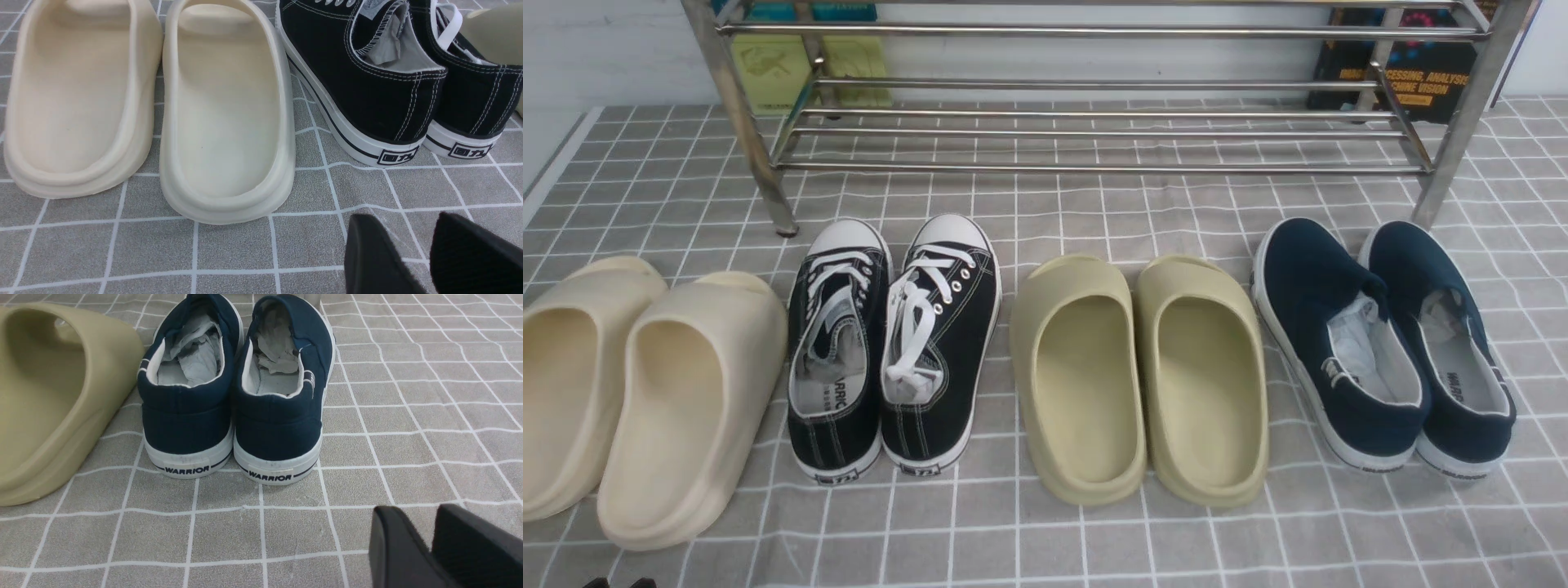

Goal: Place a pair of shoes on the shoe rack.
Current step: Use the right arm to grab the shoe closest to it

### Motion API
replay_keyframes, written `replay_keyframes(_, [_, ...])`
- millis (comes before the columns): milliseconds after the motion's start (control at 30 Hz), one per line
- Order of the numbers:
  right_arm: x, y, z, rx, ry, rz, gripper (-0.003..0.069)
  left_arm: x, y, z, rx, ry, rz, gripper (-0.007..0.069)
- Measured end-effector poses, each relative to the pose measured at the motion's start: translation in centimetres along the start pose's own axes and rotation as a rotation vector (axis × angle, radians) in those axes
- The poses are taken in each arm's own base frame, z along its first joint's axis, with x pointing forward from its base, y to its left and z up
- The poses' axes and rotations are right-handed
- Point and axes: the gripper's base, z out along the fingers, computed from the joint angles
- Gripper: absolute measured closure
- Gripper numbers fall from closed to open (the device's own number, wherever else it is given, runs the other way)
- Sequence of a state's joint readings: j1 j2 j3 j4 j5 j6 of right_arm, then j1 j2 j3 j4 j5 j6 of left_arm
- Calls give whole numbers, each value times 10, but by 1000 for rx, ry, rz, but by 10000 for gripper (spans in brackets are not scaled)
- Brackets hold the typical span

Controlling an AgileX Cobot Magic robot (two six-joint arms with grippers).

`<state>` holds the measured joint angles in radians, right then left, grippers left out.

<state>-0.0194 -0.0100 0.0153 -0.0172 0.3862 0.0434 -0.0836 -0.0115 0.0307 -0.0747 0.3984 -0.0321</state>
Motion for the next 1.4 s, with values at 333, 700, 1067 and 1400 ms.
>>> replay_keyframes(333, [0, 0, 0, 0, 0, 0, 454, 0, 0, 0, 0, 0, 0, 387])
replay_keyframes(700, [0, 0, 0, 0, 0, 0, 447, 0, 0, 0, 0, 0, 0, 387])
replay_keyframes(1067, [0, 0, 0, 0, 0, 0, 433, 0, 0, 0, 0, 0, 0, 387])
replay_keyframes(1400, [-1, 0, 0, 0, -7, 0, 422, 0, 0, 0, 0, 0, 0, 387])
